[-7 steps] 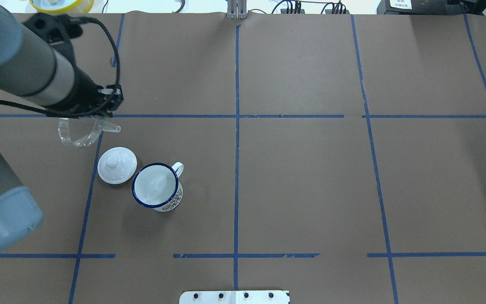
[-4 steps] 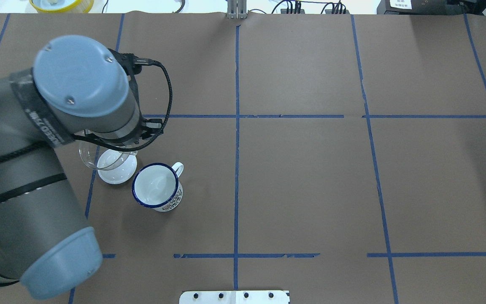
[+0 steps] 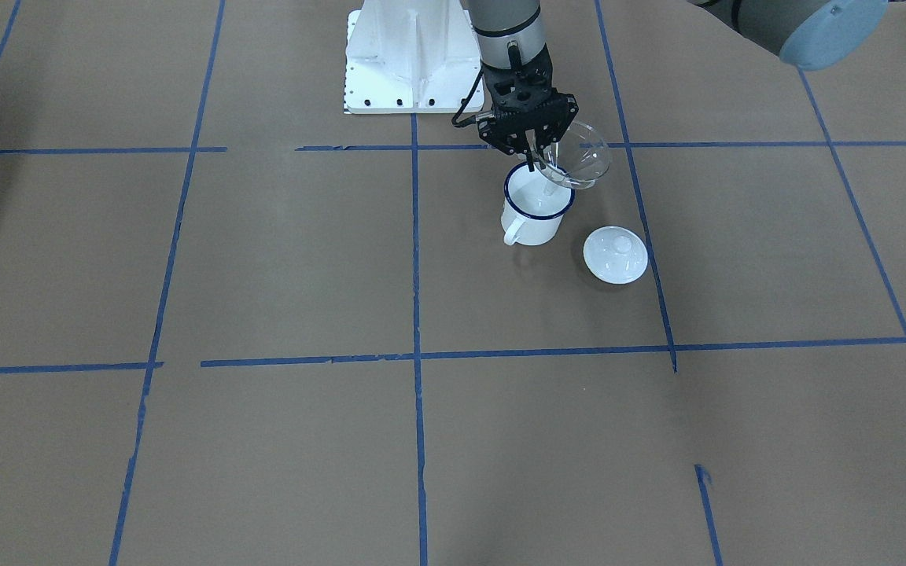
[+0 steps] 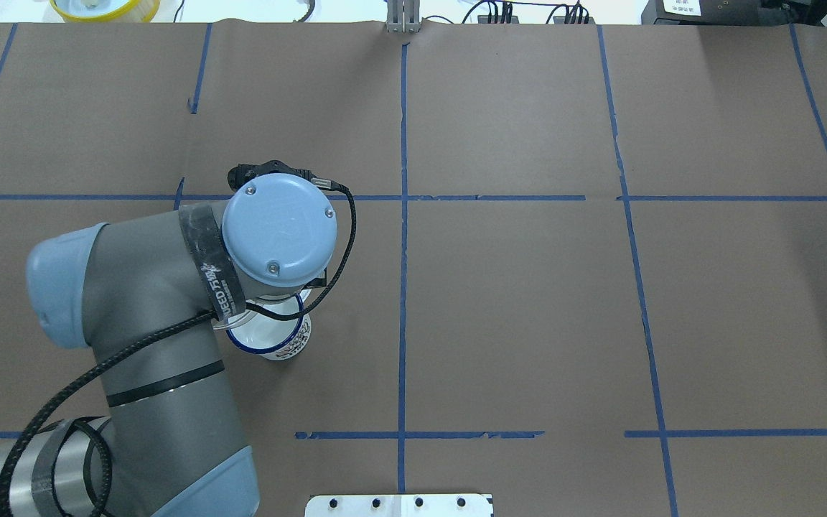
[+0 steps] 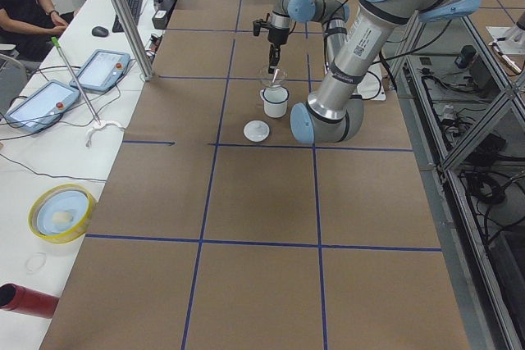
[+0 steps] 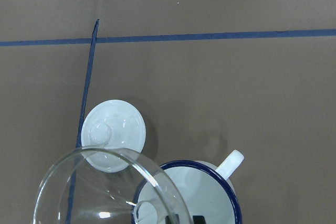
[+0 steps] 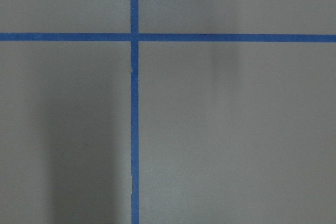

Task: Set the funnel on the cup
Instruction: 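Position the funnel over the mug opening and lower it in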

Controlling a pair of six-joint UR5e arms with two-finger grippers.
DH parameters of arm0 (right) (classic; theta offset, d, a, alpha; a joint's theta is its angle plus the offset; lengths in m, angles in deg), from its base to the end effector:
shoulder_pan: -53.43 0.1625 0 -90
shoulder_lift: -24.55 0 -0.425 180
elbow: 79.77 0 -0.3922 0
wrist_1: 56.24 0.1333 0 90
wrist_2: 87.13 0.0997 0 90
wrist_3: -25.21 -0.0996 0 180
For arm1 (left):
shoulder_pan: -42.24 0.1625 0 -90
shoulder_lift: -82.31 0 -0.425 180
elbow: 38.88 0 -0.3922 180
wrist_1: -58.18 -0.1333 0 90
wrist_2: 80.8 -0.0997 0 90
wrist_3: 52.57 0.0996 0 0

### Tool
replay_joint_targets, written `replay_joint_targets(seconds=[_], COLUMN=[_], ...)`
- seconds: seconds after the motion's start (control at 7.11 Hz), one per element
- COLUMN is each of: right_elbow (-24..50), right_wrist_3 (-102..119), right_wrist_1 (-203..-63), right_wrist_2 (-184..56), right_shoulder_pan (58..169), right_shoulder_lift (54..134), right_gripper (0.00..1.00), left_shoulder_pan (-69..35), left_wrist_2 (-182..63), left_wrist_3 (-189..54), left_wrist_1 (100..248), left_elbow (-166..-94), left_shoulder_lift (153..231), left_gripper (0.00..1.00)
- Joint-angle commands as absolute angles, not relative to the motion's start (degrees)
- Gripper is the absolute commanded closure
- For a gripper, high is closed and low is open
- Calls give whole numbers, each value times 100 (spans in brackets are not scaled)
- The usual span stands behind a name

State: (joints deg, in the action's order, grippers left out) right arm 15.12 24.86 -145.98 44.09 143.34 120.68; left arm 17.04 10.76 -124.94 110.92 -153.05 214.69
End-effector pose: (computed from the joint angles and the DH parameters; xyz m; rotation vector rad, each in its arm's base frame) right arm 0.0670 -0.4452 0.6702 -0.0191 -0.7193 0.0105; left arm 0.4676 -0.3643 0.1547 0.1620 0.4859 -0.1223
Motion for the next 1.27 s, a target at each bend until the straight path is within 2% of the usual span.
replay_joint_targets(seconds=[0.0,0.14,0.28,0.7,1.13], right_elbow=[1515,1506,1515,1515,1506], right_wrist_3=[2486,2486,2486,2486,2486], right_wrist_1=[-14598,-14598,-14598,-14598,-14598], right_wrist_2=[4409,4409,4409,4409,4409], right_shoulder_pan=[14334,14334,14334,14334,14334], right_shoulder_lift=[12070,12070,12070,12070,12070], right_gripper=[0,0,0,0,0], left_shoulder_pan=[1798,1815,1955,2062,1739], left_wrist_2=[1025,1016,886,700,709], left_wrist_3=[-12499,-12490,-12534,-12543,-12464], left_wrist_1=[11266,11406,11599,11601,11601], left_elbow=[-15077,-14938,-14762,-14787,-15435], left_shoulder_lift=[21459,21450,21432,21432,21441], left_gripper=[100,20,0,0,0])
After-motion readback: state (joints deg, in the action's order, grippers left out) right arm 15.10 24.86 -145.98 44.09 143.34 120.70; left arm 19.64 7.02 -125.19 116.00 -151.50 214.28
